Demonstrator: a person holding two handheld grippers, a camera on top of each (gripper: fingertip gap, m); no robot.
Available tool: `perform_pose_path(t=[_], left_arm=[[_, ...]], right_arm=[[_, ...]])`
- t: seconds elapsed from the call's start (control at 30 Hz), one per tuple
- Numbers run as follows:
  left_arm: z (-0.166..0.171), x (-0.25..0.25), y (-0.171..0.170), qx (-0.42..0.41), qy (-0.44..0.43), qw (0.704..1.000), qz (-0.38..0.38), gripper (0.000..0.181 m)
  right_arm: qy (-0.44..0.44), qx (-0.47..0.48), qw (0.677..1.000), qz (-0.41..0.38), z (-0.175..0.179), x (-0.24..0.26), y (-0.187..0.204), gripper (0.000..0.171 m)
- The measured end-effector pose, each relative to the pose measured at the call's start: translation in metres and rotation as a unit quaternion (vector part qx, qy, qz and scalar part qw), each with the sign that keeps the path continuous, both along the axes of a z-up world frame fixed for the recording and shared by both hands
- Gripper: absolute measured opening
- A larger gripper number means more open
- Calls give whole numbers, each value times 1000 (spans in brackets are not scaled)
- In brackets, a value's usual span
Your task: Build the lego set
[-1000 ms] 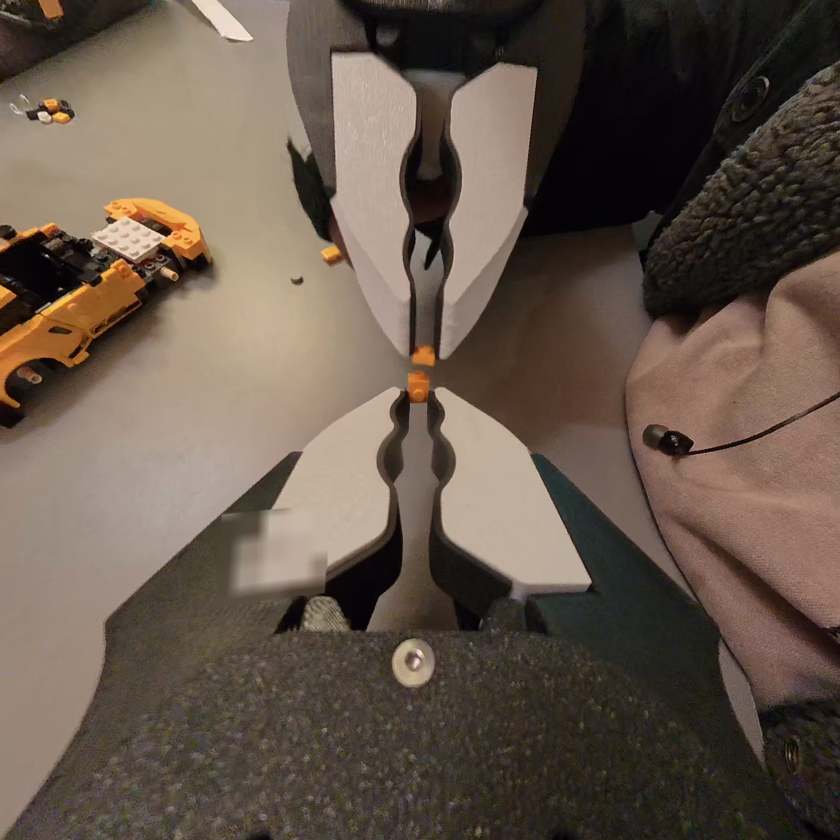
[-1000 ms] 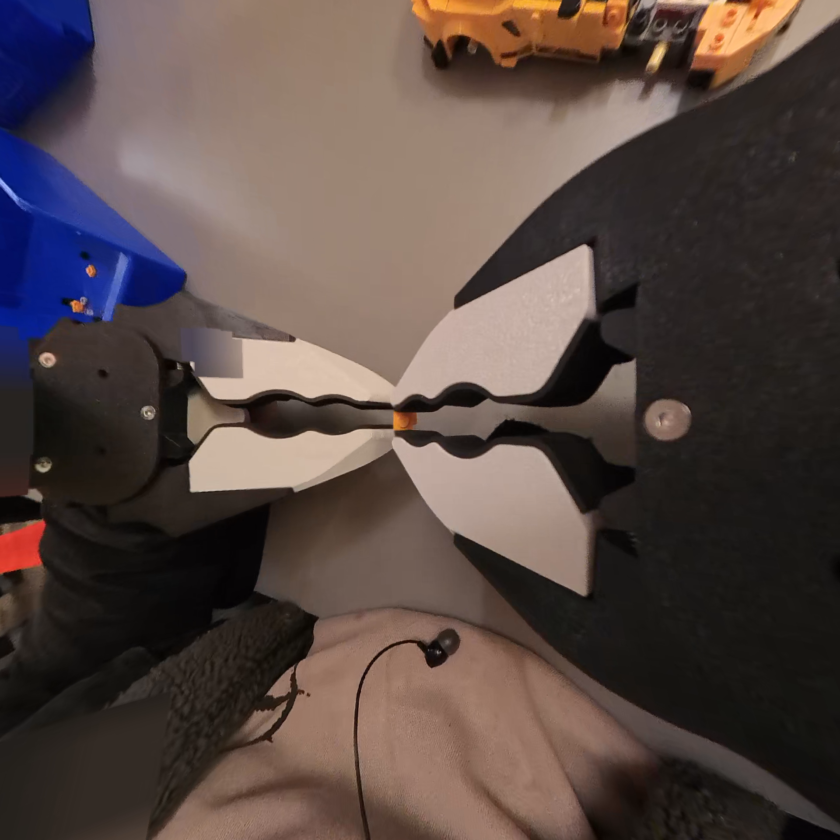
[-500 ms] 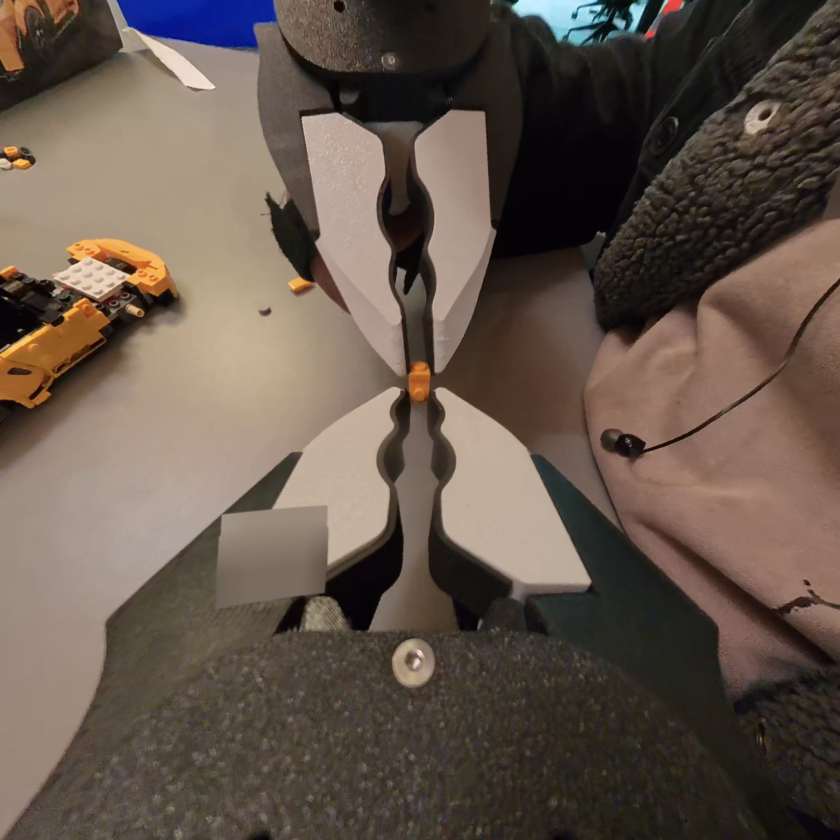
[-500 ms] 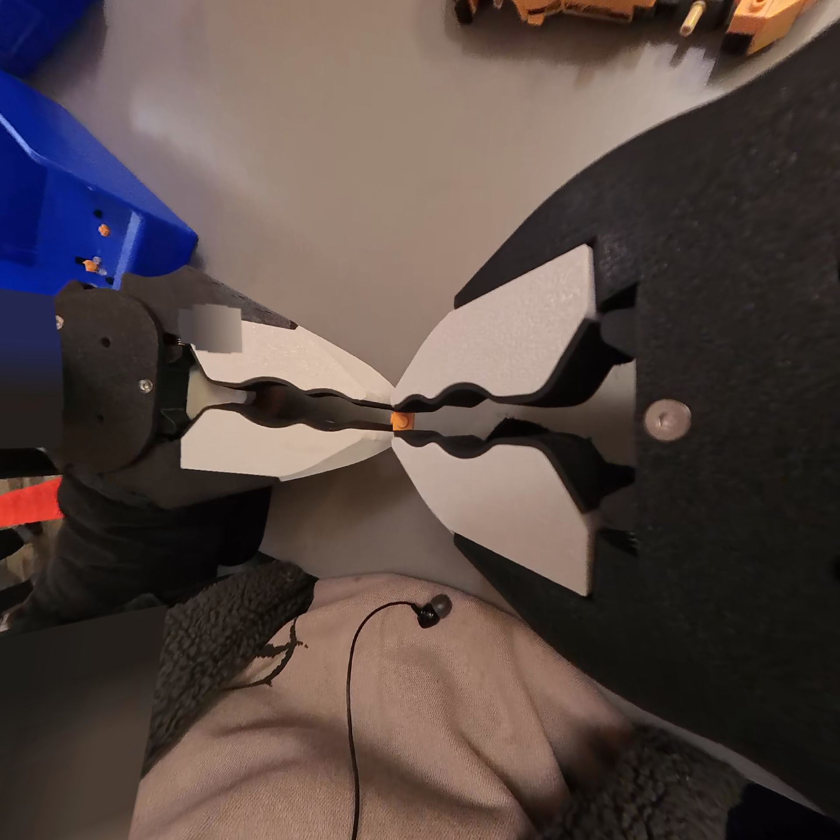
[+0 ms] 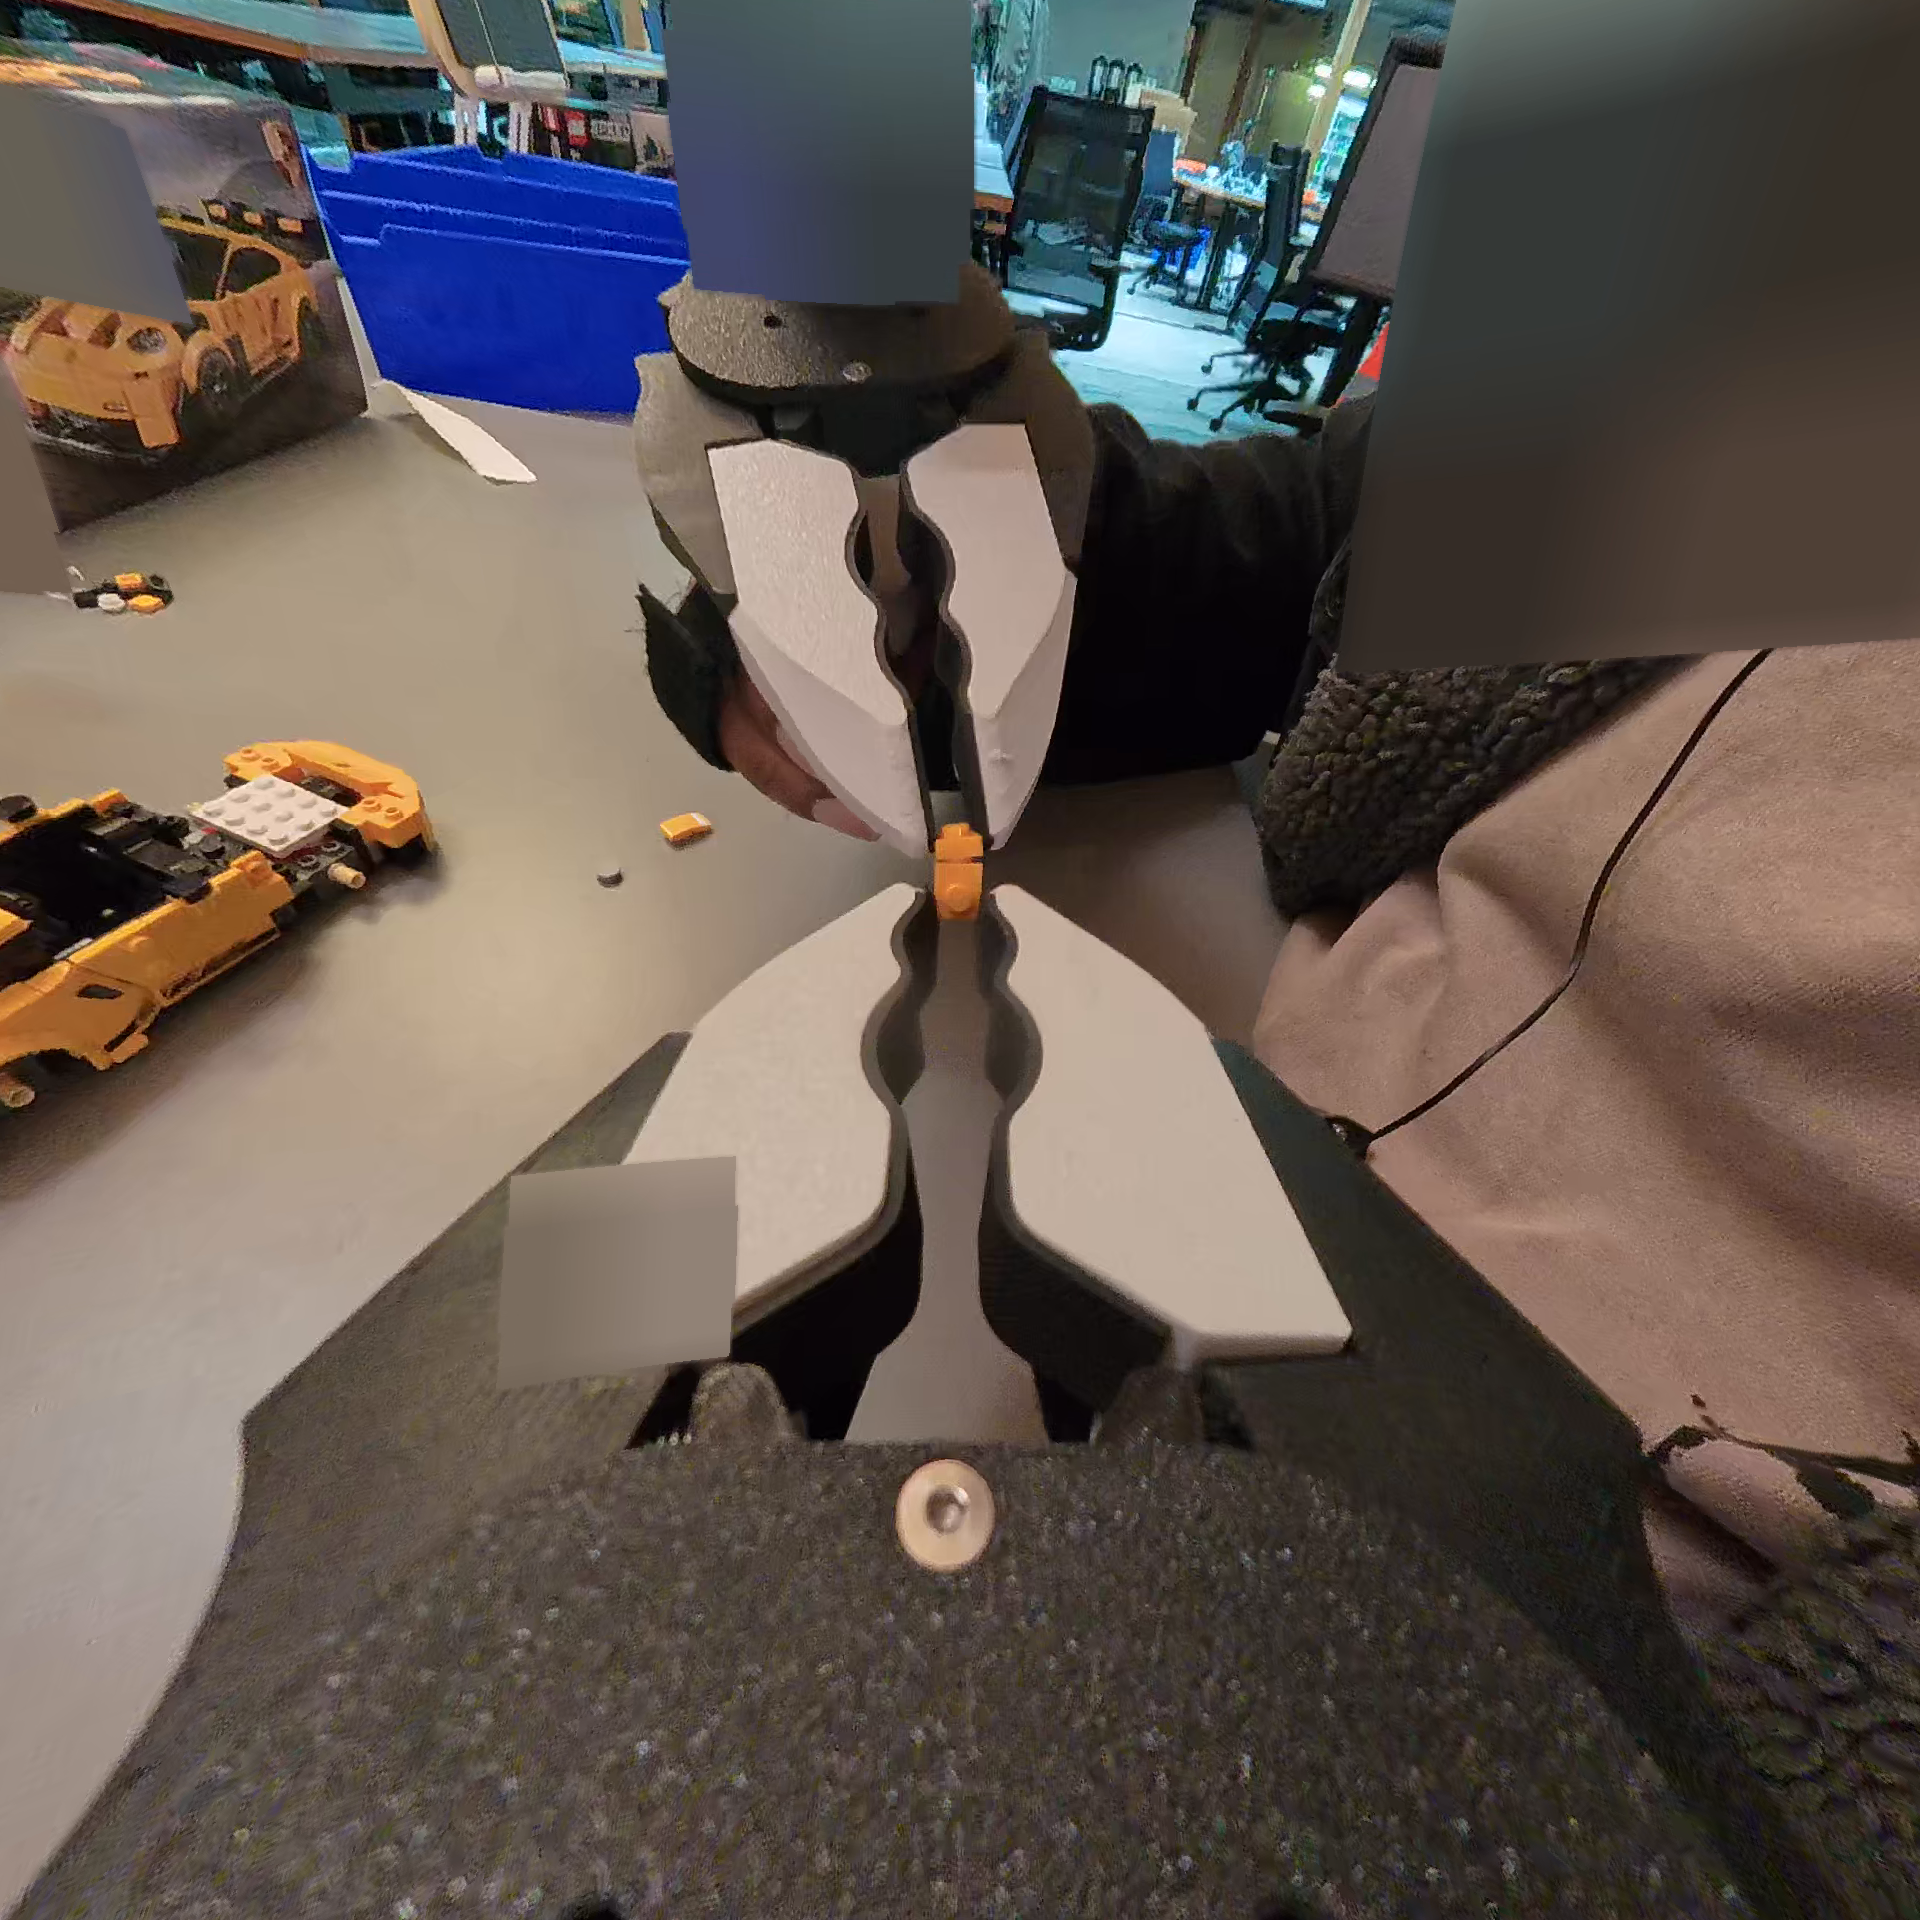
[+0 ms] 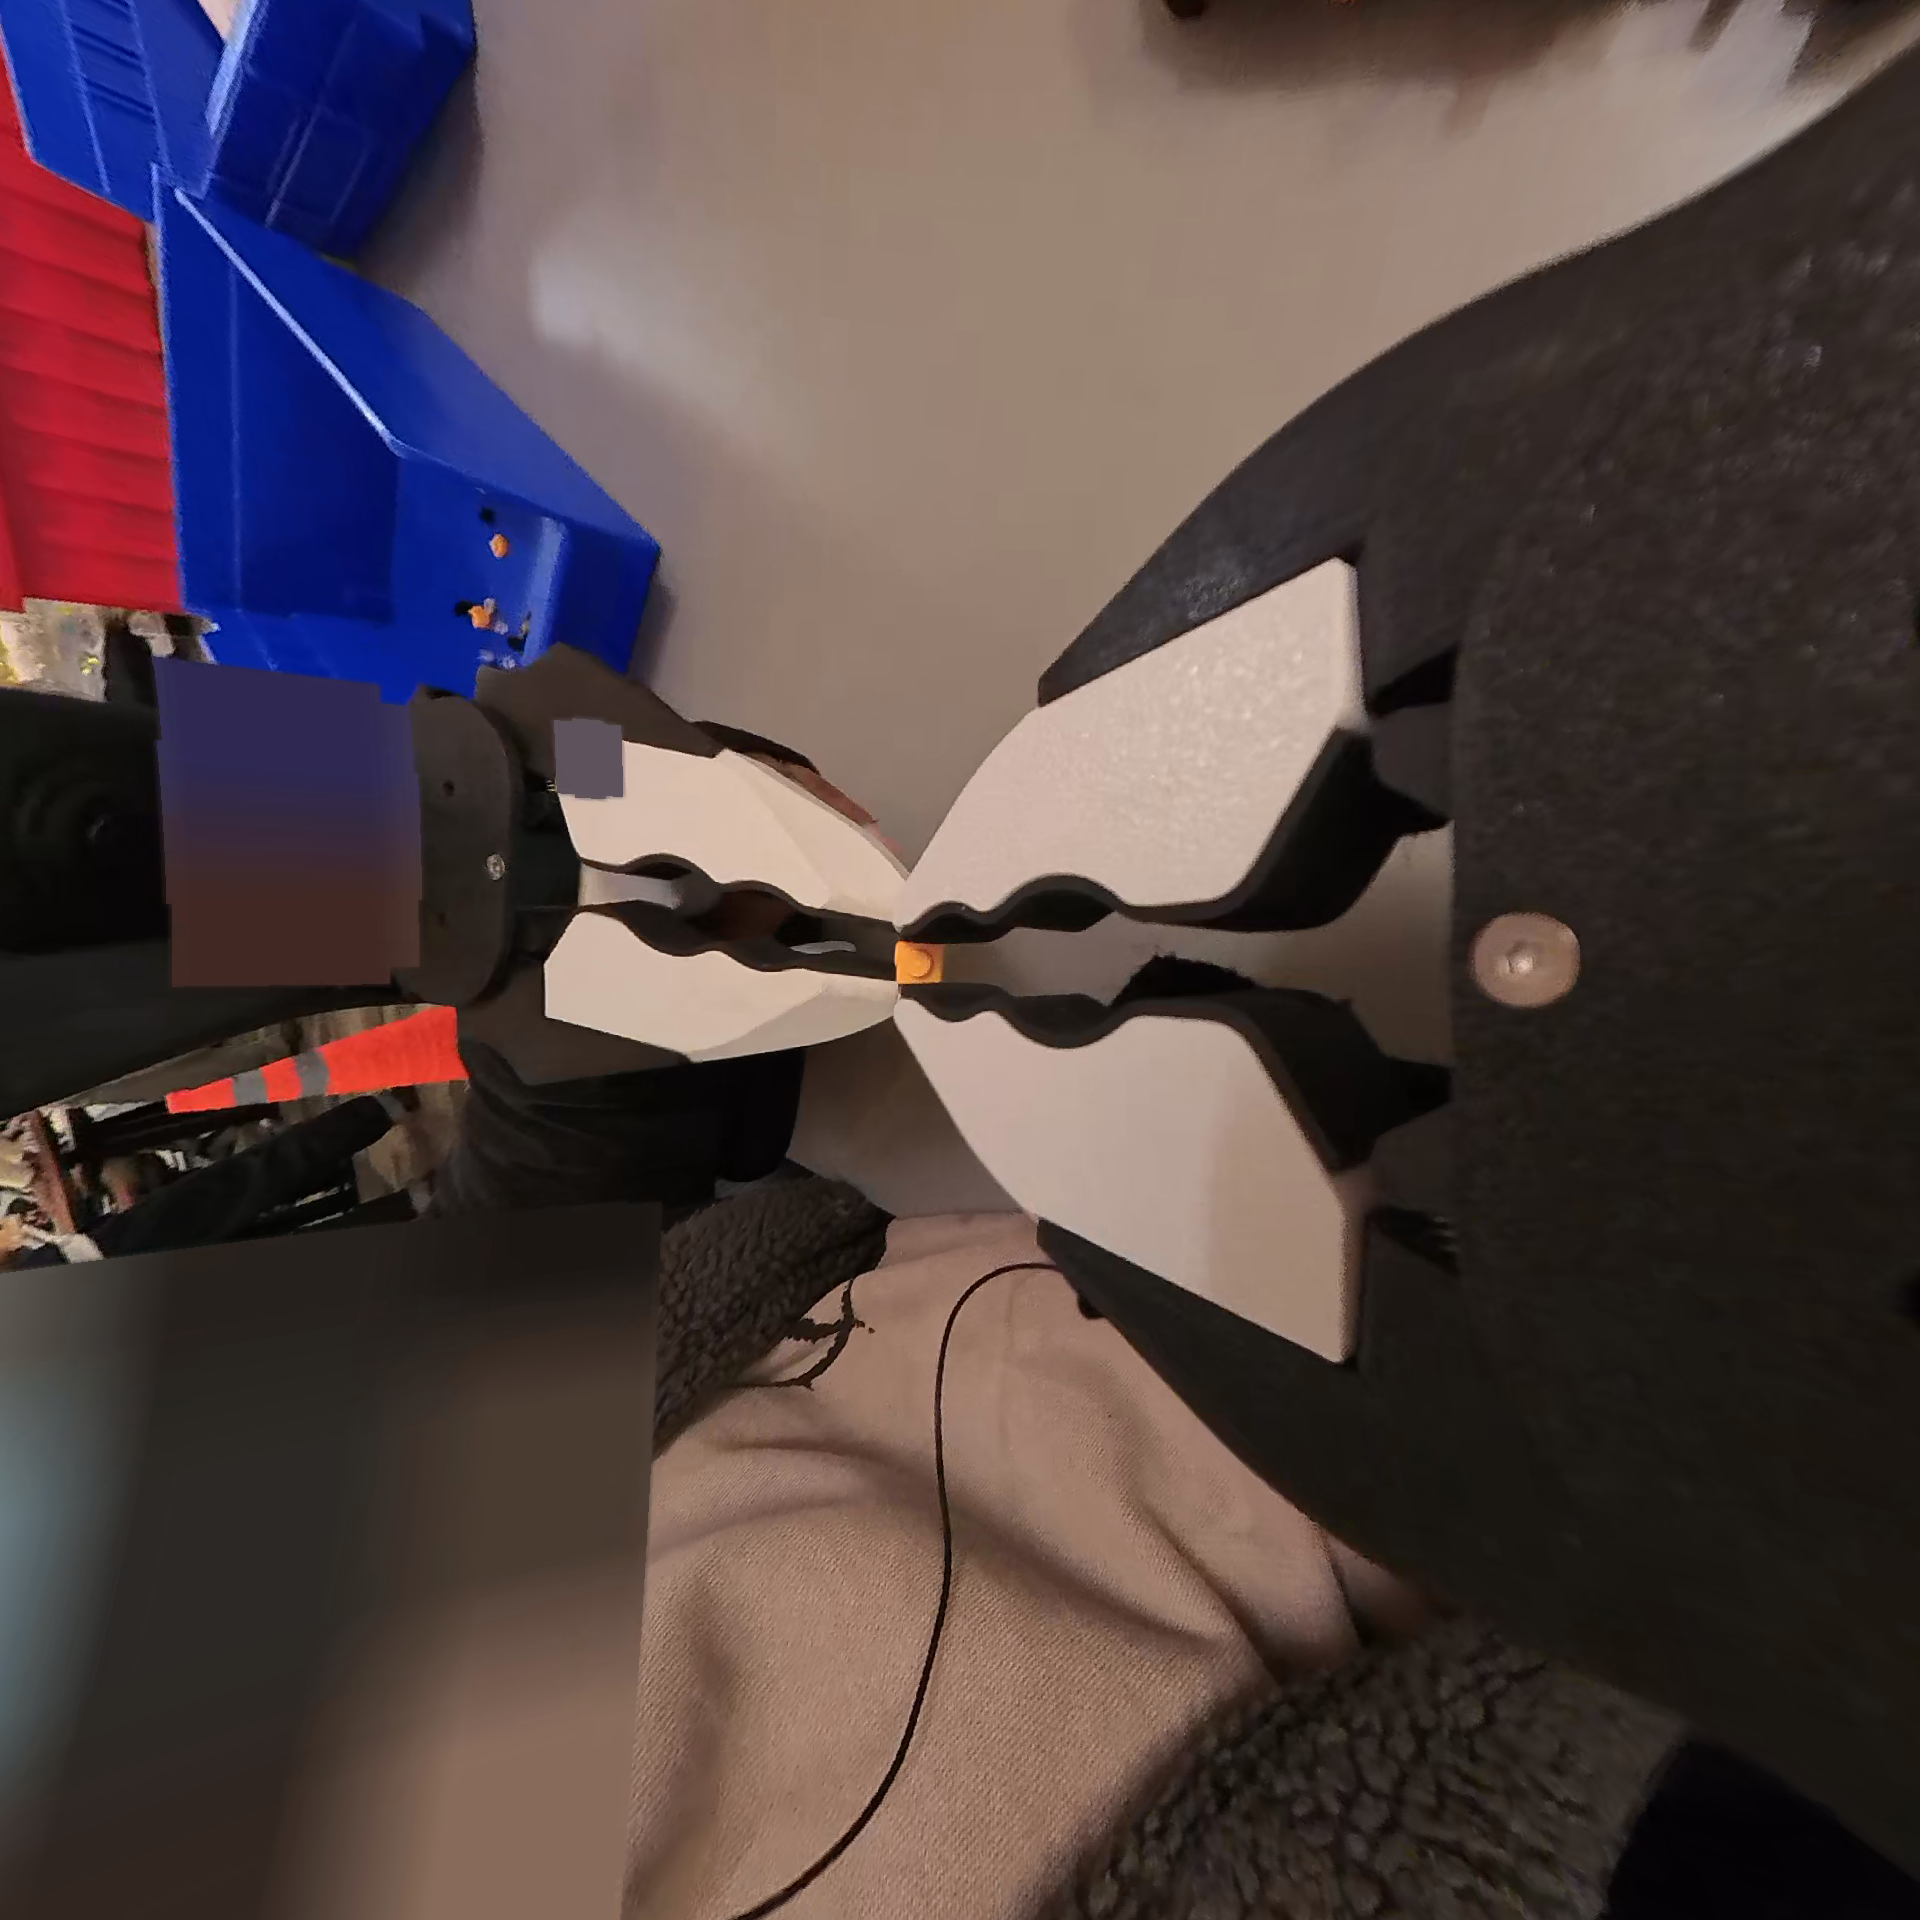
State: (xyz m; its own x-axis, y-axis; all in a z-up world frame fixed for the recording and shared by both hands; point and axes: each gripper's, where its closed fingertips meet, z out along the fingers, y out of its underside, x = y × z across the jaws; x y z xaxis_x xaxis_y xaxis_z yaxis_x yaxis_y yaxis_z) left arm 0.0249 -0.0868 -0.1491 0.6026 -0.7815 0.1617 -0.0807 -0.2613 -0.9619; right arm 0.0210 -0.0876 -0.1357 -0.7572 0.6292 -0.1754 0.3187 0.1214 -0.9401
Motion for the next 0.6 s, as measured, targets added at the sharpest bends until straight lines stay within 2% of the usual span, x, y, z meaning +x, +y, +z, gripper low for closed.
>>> perform_pose_path(t=[0.43,0.6], left_arm=[[16,-9,8,31,-42,997,53,7],[13,-11,10,24,-44,997,63,7]], right_arm=[[24,-53,998,-34,14,-10,7,7],[21,-34,998,-45,9,-12,9,7]])
